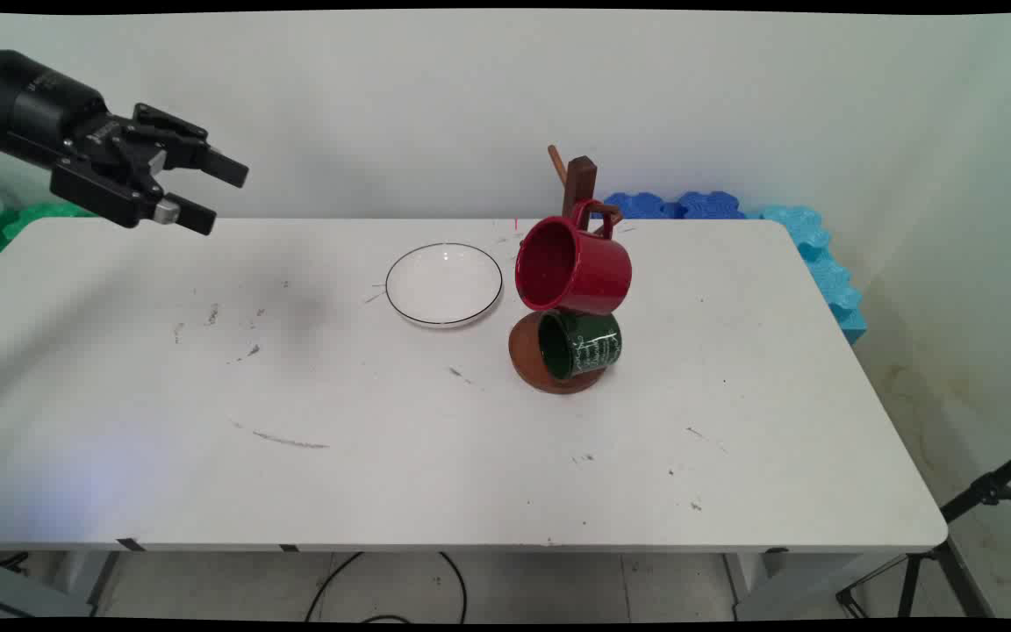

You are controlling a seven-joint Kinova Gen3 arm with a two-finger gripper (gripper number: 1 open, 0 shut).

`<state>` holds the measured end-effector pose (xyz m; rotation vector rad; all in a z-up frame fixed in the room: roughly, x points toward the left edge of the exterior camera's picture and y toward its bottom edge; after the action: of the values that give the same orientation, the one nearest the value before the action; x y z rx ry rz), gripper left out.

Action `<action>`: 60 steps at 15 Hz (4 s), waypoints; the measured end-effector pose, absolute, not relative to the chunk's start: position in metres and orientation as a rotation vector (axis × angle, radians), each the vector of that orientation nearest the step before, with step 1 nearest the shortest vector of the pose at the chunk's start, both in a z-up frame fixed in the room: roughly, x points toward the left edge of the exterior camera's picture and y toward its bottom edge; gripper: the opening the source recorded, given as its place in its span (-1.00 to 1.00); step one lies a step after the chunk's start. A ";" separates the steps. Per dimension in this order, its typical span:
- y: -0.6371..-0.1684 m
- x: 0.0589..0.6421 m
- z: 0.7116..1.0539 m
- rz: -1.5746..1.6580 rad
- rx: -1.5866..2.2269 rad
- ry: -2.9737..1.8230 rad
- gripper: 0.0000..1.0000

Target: Pick up the red mug from the rack, then place the picked object on the table

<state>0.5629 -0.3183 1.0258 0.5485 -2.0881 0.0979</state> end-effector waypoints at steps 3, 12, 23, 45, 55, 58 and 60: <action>-0.317 0.552 1.029 0.097 0.590 -2.082 1.00; -0.320 0.435 1.060 0.053 0.791 -2.034 1.00; -0.344 0.294 1.040 -0.001 1.087 -1.998 1.00; -0.394 0.202 0.958 0.021 1.154 -1.985 1.00; -0.397 0.195 0.954 0.070 1.102 -1.972 -1.00; -0.393 0.194 0.958 0.084 1.082 -1.963 -1.00; -0.390 0.193 0.961 0.089 1.068 -1.958 -1.00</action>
<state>0.1927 -0.3895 0.9613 1.0681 -1.9582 0.0888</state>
